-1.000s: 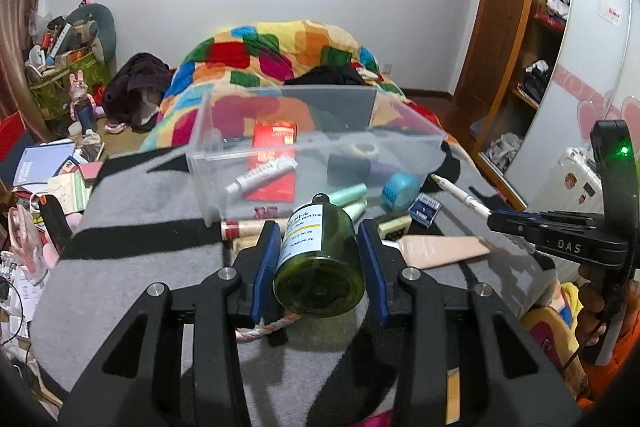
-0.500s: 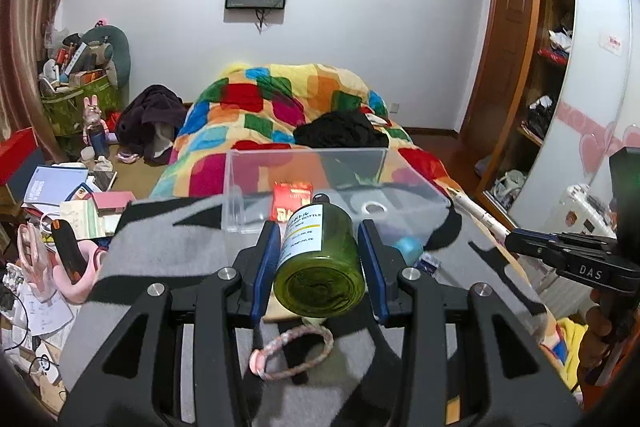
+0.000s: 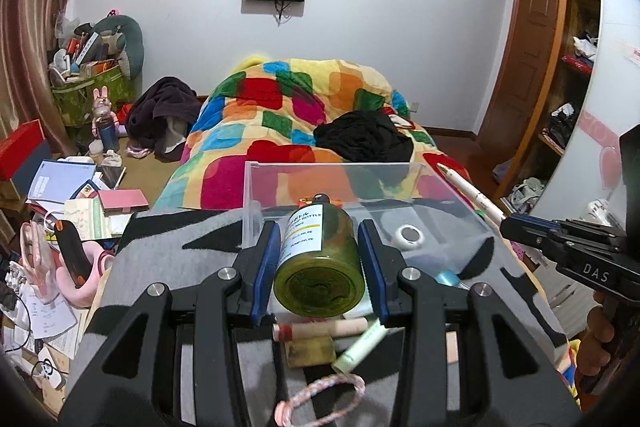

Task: Organize objects
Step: 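Place the green bottle into the box with the left gripper while the right places the pen, then grasp the rope bracelet with the left gripper while the right grasps the beige foundation tube, then drop the bracelet into the box with the left gripper while the right drops the foundation tube, then grasp the beige sponge with the left gripper while the right grasps the blue card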

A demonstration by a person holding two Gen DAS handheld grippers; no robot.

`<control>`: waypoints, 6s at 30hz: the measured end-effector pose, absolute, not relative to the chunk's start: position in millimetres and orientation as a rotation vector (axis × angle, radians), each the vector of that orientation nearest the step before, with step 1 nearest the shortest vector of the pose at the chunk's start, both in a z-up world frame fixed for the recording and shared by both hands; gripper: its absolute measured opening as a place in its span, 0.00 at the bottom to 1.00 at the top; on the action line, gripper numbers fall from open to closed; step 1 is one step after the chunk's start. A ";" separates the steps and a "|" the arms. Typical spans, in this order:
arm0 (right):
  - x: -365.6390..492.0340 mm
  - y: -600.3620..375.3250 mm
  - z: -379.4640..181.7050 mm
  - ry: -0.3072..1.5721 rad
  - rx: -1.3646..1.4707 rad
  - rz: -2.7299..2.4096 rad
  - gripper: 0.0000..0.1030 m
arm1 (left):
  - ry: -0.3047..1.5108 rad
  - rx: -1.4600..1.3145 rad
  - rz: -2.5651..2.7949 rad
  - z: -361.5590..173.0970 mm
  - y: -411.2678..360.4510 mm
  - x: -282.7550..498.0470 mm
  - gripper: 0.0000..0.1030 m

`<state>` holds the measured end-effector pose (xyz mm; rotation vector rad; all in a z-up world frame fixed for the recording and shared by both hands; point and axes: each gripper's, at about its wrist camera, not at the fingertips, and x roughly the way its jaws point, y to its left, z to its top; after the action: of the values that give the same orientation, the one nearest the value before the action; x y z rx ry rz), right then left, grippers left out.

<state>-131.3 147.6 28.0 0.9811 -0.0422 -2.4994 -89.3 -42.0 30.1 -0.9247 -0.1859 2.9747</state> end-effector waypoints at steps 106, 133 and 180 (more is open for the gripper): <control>-107.3 132.7 11.4 0.135 1.030 -2.309 0.29 | -0.121 -1.021 2.948 6.6 -58.6 -39.4 0.10; -233.5 55.8 6.3 0.340 1.051 -2.425 0.29 | -0.251 -1.141 2.940 0.5 -72.5 -149.8 0.10; -137.9 174.0 -48.7 0.151 1.275 -2.323 0.63 | 0.002 -1.438 2.802 -60.0 -72.5 -66.8 0.77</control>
<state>-137.9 174.0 -48.7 1.2749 0.1509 -2.3229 -66.8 -72.5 -60.0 -1.4383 0.0019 2.8018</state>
